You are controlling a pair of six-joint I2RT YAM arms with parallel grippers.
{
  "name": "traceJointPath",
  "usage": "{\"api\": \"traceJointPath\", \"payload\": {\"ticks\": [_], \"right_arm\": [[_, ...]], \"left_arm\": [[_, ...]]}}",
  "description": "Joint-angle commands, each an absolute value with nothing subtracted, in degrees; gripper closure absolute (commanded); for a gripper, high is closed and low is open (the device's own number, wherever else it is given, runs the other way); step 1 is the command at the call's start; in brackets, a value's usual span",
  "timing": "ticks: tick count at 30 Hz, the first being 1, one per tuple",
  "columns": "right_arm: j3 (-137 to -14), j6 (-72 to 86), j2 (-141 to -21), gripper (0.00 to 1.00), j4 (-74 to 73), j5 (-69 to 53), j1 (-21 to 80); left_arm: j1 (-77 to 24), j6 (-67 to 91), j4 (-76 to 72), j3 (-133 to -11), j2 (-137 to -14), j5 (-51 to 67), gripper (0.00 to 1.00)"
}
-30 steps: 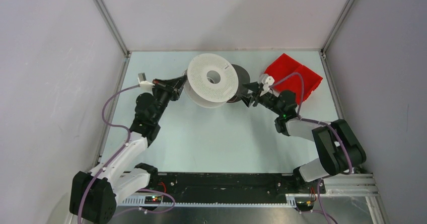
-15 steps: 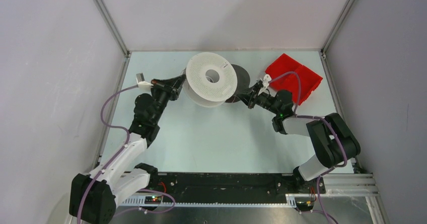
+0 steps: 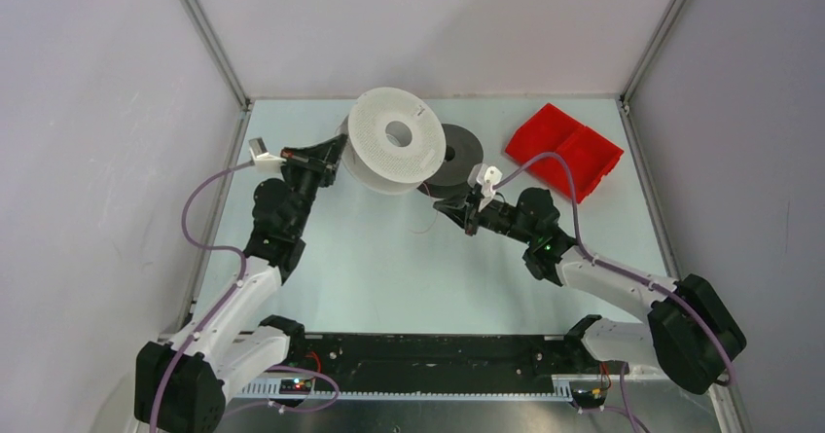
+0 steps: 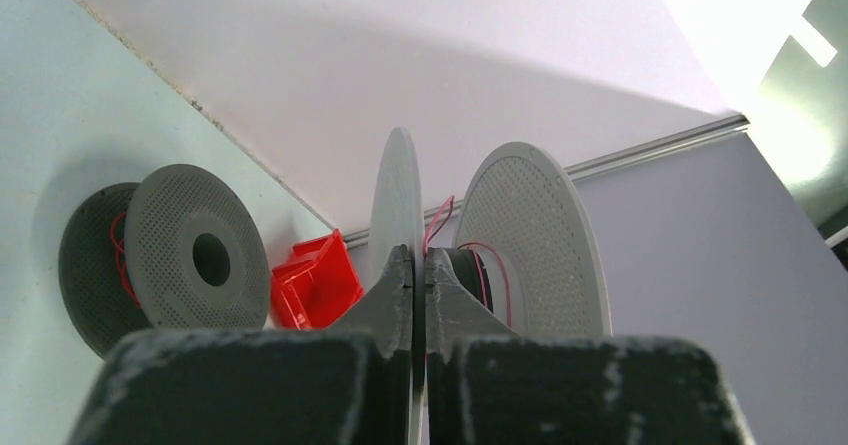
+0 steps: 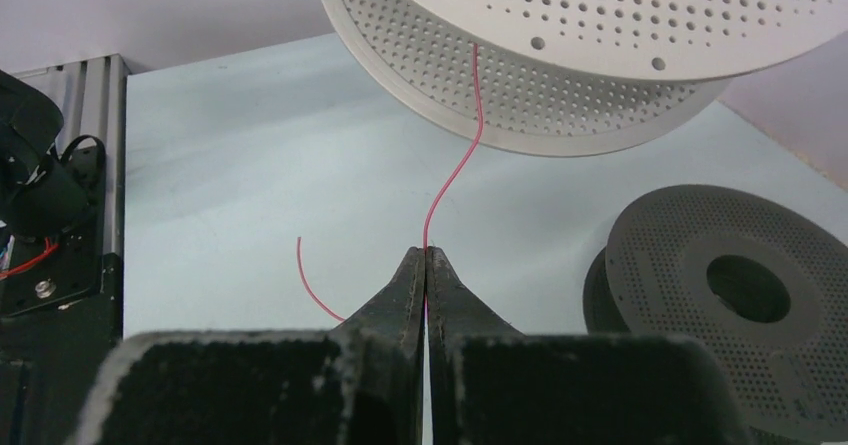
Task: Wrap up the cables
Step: Wrap the cable around the cable reel.
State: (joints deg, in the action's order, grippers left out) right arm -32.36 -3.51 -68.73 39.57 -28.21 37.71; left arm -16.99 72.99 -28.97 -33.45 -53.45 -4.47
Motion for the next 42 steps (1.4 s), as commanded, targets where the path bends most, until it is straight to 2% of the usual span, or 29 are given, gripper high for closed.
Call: {"api": "traceJointPath", "payload": {"ticks": [1, 8, 15, 19, 25, 38, 41, 42], "right_arm": [[-32.6, -5.5, -66.2, 1.00, 37.0, -26.8, 39.5], [-35.1, -6.5, -66.5, 1.00, 36.7, -22.7, 46.7], [-42.9, -0.6, -71.8, 1.00, 41.3, -14.1, 52.3], [-48.4, -0.2, -75.0, 1.00, 38.4, -10.3, 54.0], [-54.1, 6.7, -77.3, 1.00, 36.0, -7.0, 53.7], [-60.1, 31.2, -86.3, 1.00, 42.7, 2.4, 48.2], [-60.8, 27.4, -87.6, 1.00, 43.6, -1.5, 47.5], [-60.8, 22.2, -87.0, 1.00, 43.5, -7.0, 46.9]], "left_arm": [[-16.8, 71.0, -33.8, -37.0, -52.1, -6.2, 1.00], [-17.8, 64.7, -33.9, -37.0, -51.3, -8.1, 1.00], [-21.5, 52.2, -33.8, -35.9, -50.5, -10.1, 1.00], [-23.0, 44.7, -33.4, -34.6, -49.5, -10.4, 1.00], [-25.2, 34.2, -30.5, -34.1, -48.8, -10.7, 1.00], [-29.0, 21.1, -29.1, -30.7, -50.3, -14.2, 1.00], [-29.0, 21.2, -27.7, -31.3, -50.6, -14.3, 1.00], [-29.0, 21.6, -25.2, -32.6, -50.7, -14.7, 1.00]]}}
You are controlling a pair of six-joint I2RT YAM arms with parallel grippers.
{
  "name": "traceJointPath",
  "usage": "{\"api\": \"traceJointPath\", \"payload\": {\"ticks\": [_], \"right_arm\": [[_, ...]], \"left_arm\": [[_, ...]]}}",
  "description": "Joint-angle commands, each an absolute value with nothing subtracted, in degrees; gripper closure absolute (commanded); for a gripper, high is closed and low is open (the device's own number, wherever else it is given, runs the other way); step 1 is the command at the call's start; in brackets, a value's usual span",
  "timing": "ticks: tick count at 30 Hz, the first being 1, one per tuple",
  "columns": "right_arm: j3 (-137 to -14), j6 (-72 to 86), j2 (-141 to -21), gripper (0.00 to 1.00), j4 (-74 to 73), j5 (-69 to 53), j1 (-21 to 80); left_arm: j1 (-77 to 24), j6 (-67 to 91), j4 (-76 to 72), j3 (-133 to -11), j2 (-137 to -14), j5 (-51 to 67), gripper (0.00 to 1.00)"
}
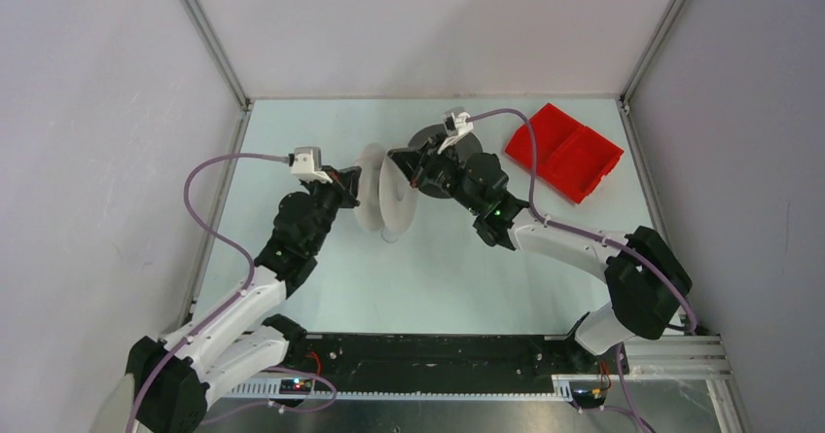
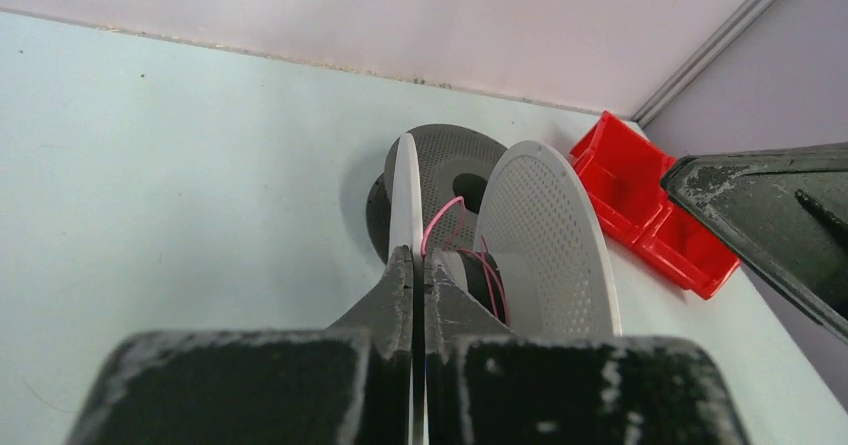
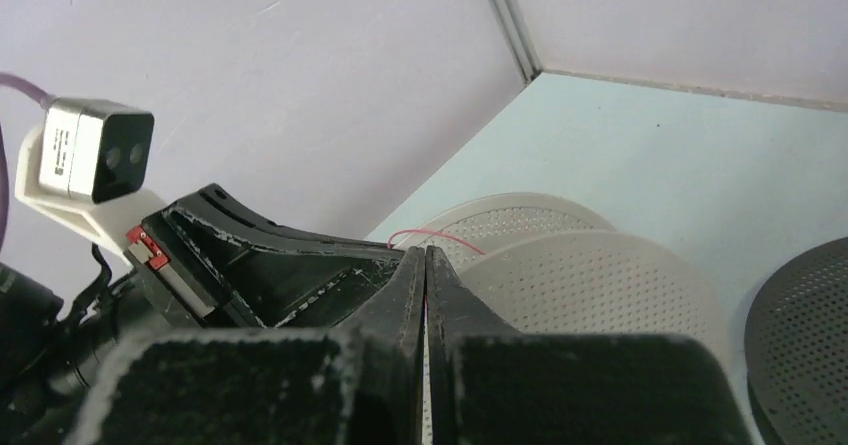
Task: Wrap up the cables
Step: Wrap the cable around the cable reel.
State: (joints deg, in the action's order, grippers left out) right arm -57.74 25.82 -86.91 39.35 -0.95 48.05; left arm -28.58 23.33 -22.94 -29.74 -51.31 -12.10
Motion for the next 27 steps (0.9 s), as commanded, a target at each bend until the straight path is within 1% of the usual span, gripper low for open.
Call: {"api": "traceJointPath", "payload": {"ticks": [1, 3, 4, 5, 6, 7, 8, 9, 12, 14, 17, 19, 20, 22, 25, 26, 27], "right_arm": [[-60.3, 19.1, -86.4, 1.00, 42.9, -12.6, 46.3], [-57.7, 1.9, -82.9, 0.90, 40.5, -18.1, 46.3], [-56.7, -2.6, -80.1, 0.81, 39.1, -18.8, 46.5], [-54.8, -10.9, -78.7, 0.77, 35.7, -18.4, 47.1], [-52.6, -14.1, -76.5, 0.71, 34.4, -17.4, 47.4], [-51.4, -18.0, -75.6, 0.69, 33.4, -15.3, 47.6], [-48.5, -19.0, -73.9, 0.66, 33.4, -14.5, 47.5], [-46.8, -20.0, -73.1, 0.65, 34.2, -13.5, 47.5], [-37.0, -19.0, -69.9, 0.61, 41.7, -13.2, 47.4], [-33.6, -13.7, -69.9, 0.62, 44.3, -11.2, 47.5], [-31.5, 2.0, -71.8, 0.63, 45.0, -1.5, 49.1], [-28.4, 6.8, -76.3, 0.62, 50.7, 1.1, 50.8], [-25.8, 7.3, -78.3, 0.61, 58.0, 1.4, 52.0], [-23.9, 8.0, -85.0, 0.58, 67.8, 1.5, 52.9], [-23.6, 8.0, -96.4, 0.52, 78.4, 1.1, 53.5], [-23.7, 7.1, -98.6, 0.51, 84.0, 1.3, 53.9], [-24.1, 6.6, -102.3, 0.50, 85.5, 1.4, 54.0]], "left_arm": [[-29.0, 21.6, -21.8, -33.5, -50.8, -14.6, 1.00], [-28.9, 21.5, -16.4, -37.5, -50.9, -14.5, 1.00], [-28.9, 21.6, -14.8, -38.3, -50.8, -14.7, 1.00], [-29.0, 21.6, -12.5, -39.7, -50.6, -14.7, 1.00], [-28.9, 21.8, -11.7, -40.2, -50.4, -15.1, 1.00], [-28.9, 22.0, -10.4, -40.9, -50.1, -15.4, 1.00], [-28.6, 22.5, -9.9, -41.4, -50.0, -16.1, 1.00], [-28.4, 22.8, -8.8, -42.3, -49.8, -16.4, 1.00], [-27.0, 24.2, -6.6, -44.3, -49.5, -16.9, 1.00], [-26.3, 25.1, -5.6, -45.3, -49.1, -17.1, 1.00], [-25.3, 26.5, -4.1, -46.3, -49.0, -17.5, 1.00], [-24.6, 28.2, -3.7, -46.2, -49.0, -17.3, 1.00], [-23.8, 29.8, -3.7, -46.0, -48.9, -17.0, 1.00], [-22.5, 32.3, -3.6, -45.3, -48.8, -15.9, 1.00], [-20.5, 37.5, -3.8, -43.8, -48.2, -13.6, 1.00], [-19.5, 38.5, -4.1, -43.5, -47.9, -13.1, 1.00], [-19.1, 40.0, -4.2, -43.0, -47.8, -12.4, 1.00]]}}
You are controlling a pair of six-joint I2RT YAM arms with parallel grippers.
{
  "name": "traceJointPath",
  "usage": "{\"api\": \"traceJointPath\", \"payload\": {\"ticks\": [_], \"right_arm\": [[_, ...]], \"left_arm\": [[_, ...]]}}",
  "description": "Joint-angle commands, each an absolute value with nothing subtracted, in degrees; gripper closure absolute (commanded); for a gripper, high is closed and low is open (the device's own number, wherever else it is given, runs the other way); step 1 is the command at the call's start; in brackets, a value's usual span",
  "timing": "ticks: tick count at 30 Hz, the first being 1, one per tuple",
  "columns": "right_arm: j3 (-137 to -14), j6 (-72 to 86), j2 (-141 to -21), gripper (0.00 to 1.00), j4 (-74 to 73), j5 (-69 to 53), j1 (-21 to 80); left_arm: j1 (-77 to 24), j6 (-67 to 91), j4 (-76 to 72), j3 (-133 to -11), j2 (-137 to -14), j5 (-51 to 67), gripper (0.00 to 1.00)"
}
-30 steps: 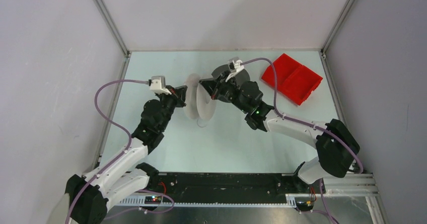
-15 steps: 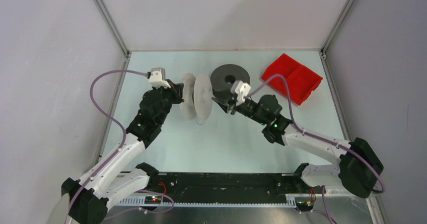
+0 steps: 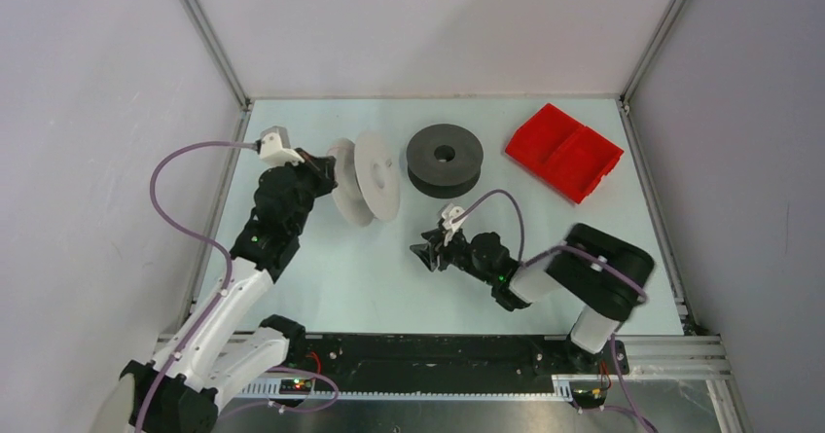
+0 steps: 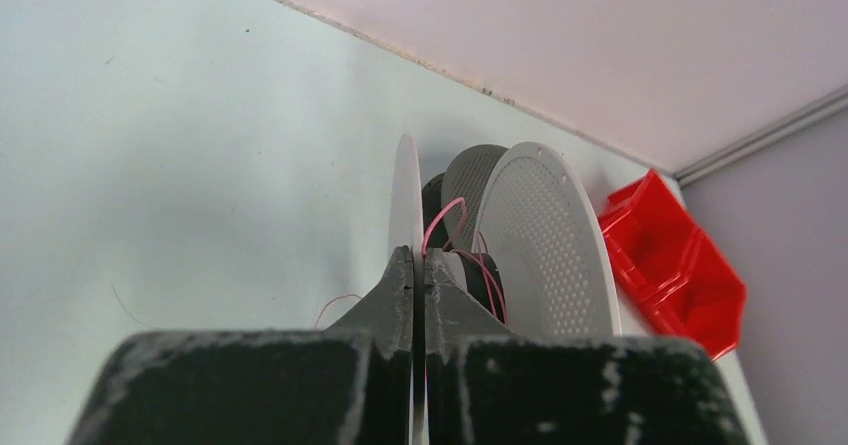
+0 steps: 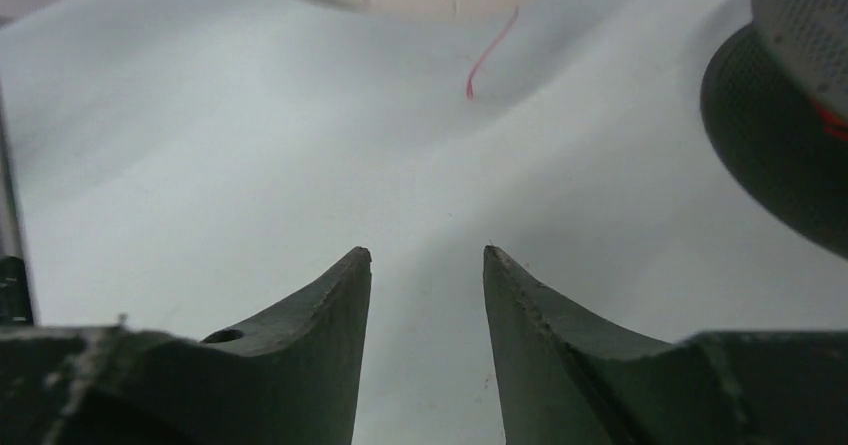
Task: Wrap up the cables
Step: Wrap the cable around the cable reel.
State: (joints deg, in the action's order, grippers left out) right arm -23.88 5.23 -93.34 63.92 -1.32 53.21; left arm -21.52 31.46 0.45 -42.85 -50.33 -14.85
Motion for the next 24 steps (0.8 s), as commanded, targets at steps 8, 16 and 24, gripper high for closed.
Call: {"api": "traceJointPath", "payload": {"ticks": [8, 16, 24], "right_arm": [[-27.9, -2.4, -107.3, 0.46, 86.8, 1.7, 53.7], [-28.4, -5.8, -104.5, 0.42, 86.9, -7.8, 48.8], [-28.4, 3.0, -99.9, 0.41, 86.8, -13.8, 41.3]], "left_arm": [[-17.3, 43.5, -3.9, -44.7, -45.4, -8.4, 1.00], [-17.3, 47.5, -2.6, -50.1, -42.4, -4.1, 1.00], [-17.2, 51.0, -1.7, -54.1, -40.1, 2.2, 1.00]]}}
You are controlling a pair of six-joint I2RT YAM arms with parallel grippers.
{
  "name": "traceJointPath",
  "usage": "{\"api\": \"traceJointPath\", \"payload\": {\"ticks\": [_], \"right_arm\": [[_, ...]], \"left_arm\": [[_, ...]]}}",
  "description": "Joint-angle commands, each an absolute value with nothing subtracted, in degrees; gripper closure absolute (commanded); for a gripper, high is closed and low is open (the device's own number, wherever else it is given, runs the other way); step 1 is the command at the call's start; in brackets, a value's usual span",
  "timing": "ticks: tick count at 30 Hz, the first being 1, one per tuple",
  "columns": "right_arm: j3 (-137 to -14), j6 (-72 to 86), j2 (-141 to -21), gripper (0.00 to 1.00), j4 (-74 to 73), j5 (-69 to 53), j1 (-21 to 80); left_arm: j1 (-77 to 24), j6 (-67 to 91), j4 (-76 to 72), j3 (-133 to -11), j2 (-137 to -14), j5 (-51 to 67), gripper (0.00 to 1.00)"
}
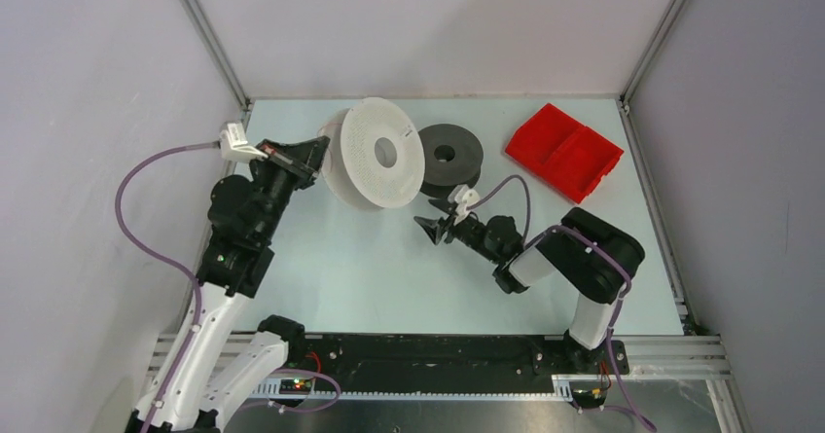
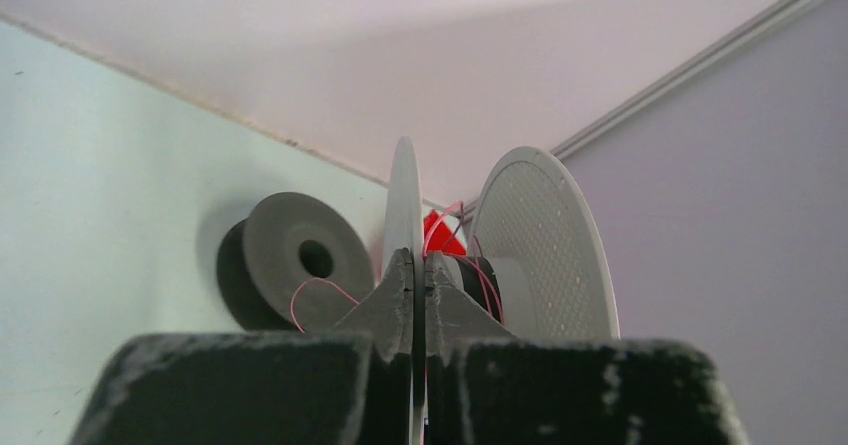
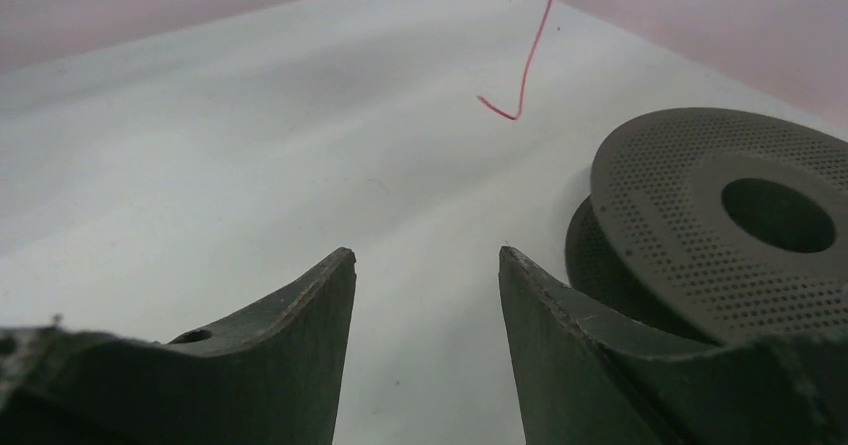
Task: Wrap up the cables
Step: Wrap the cable around the cable reel.
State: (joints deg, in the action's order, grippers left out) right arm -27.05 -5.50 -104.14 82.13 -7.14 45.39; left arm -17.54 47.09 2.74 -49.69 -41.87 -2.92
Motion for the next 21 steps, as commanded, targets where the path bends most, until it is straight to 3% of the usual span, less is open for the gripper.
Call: {"api": "traceJointPath", "payload": {"ticks": [1, 4, 6, 15, 21], "right_arm": [[-28.9, 7.5, -98.9, 0.42, 86.8, -16.5, 37.6], [-31.4, 31.1, -98.9, 0.48, 86.8, -30.2, 30.6], [-32.9, 38.9, -98.9, 0.50, 86.8, -35.1, 27.3], [-39.8, 48.7, -100.3, 0.45, 86.8, -49.7, 23.6], [-42.1, 48.3, -101.1, 0.44, 86.8, -52.9, 24.9]], "left_arm": [[-17.1, 51.1, -1.6, -54.8, -39.9, 2.8, 1.00], [-17.1, 51.0, -1.7, -56.3, -39.9, 6.9, 1.00], [-17.0, 50.8, -1.7, -57.1, -40.1, 9.7, 1.00], [-17.0, 50.8, -2.7, -59.1, -41.9, 19.0, 1.00], [-17.0, 53.7, -4.9, -58.6, -43.4, 21.1, 1.00]]}}
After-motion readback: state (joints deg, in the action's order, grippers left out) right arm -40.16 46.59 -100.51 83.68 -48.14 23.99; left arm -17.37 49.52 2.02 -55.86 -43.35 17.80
